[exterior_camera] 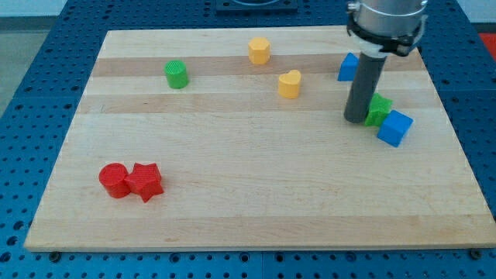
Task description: Move the red circle up a bit
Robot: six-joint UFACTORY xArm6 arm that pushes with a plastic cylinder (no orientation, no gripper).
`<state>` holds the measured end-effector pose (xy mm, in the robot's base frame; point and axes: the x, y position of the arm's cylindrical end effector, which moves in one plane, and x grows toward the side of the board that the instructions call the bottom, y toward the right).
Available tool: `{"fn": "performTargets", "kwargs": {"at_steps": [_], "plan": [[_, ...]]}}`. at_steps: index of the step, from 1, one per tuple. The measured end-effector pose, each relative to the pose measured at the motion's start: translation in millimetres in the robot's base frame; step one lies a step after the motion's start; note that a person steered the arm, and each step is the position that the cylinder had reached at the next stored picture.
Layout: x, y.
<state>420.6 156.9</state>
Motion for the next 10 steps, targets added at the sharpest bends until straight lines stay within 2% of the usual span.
{"fn": "performTargets", "kwargs": {"at_steps": [2, 3, 5, 6, 7, 8, 9, 10], "plan": [[0, -115], [-20, -209], [-106, -213], [-133, -230], [-135, -315], [-135, -348], [-135, -350], [-76, -329]]}}
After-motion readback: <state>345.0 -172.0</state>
